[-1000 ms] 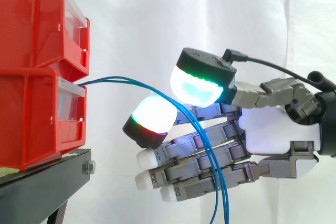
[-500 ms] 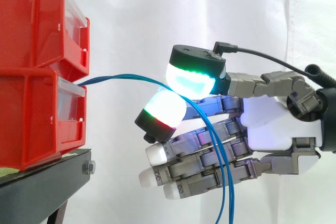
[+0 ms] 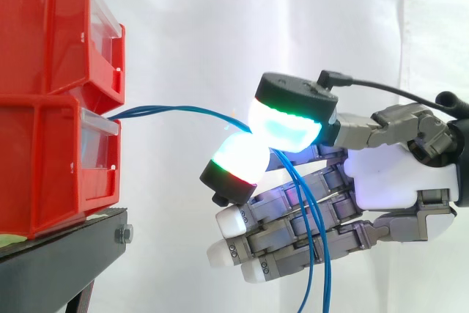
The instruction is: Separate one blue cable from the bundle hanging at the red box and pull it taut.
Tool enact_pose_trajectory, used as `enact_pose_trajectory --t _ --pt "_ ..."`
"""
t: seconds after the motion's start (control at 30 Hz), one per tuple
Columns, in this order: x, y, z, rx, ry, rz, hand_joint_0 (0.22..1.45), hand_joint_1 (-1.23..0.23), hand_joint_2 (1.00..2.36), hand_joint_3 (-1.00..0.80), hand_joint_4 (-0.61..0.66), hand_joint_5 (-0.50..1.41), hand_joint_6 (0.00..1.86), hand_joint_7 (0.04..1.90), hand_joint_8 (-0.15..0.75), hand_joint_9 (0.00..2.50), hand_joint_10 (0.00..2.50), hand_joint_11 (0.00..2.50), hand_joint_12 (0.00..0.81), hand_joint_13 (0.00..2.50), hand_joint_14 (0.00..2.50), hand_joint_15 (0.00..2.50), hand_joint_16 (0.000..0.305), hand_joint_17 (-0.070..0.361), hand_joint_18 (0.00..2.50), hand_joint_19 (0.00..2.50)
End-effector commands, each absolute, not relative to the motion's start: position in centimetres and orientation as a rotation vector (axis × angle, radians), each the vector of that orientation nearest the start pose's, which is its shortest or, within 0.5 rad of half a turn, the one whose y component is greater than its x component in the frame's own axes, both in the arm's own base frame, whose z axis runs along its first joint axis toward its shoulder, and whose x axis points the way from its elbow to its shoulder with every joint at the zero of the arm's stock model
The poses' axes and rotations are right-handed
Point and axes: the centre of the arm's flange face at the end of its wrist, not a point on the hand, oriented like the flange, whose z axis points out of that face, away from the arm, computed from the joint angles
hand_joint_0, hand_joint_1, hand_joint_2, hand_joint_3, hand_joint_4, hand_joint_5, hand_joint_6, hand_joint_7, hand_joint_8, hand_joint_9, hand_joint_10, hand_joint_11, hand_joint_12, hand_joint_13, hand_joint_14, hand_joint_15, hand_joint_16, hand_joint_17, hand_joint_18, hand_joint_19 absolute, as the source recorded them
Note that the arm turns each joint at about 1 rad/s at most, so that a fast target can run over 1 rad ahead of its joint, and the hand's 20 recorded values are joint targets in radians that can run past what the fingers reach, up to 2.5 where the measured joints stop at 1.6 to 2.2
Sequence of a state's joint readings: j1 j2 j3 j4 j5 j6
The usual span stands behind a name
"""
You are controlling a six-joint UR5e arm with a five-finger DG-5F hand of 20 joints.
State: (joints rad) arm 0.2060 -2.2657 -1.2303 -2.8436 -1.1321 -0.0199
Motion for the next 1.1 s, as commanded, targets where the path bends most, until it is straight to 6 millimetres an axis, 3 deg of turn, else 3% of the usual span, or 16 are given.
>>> enact_pose_trajectory --t 0.0,0.17,0.3,0.4,0.53,0.67,0.83,1.07 --pt "74.3 -2.4 25.1 1.327 1.100 0.977 0.50 -0.74 1.00 -0.50 0.12 -0.20 0.96 0.85 0.272 0.70 0.02 0.65 0.282 0.44 0.00 0.13 0.031 0.070 0.33 0.11" --pt "74.1 -2.5 25.7 1.328 1.104 0.972 0.48 -0.60 1.00 -0.50 0.12 -0.19 0.95 0.85 0.283 0.70 0.02 0.63 0.290 0.43 0.01 0.14 0.033 0.074 0.31 0.11" --pt "73.9 -2.6 25.8 1.330 1.109 0.966 0.57 -0.48 1.00 -0.50 0.10 -0.18 0.94 0.92 0.266 0.71 0.02 0.64 0.263 0.43 0.01 0.14 0.028 0.063 0.28 0.14" --pt "73.9 -2.6 25.9 1.331 1.111 0.964 0.60 -0.52 1.00 -0.49 0.08 -0.18 0.94 0.94 0.262 0.72 0.02 0.65 0.260 0.43 0.01 0.15 0.027 0.061 0.29 0.15" --pt "73.9 -2.7 26.0 1.331 1.111 0.964 0.61 -0.65 1.02 -0.30 0.09 -0.18 0.95 0.97 0.268 0.72 0.02 0.64 0.262 0.44 0.01 0.15 0.027 0.061 0.29 0.14" --pt "73.9 -2.8 25.9 1.333 1.111 0.962 0.64 -0.74 1.02 -0.24 0.03 -0.18 0.95 0.99 0.268 0.72 0.02 0.65 0.267 0.44 0.01 0.15 0.028 0.062 0.31 0.13" --pt "73.8 -3.2 25.9 1.334 1.108 0.956 0.70 -0.80 1.00 -0.47 0.04 -0.18 0.95 0.96 0.259 0.71 0.02 0.64 0.270 0.45 0.01 0.14 0.029 0.065 0.33 0.15" --pt "73.9 -4.7 26.0 1.317 1.091 0.914 0.66 -0.85 1.00 -0.50 0.14 -0.17 0.92 0.93 0.254 0.71 0.02 0.62 0.271 0.45 0.01 0.14 0.029 0.066 0.35 0.16"
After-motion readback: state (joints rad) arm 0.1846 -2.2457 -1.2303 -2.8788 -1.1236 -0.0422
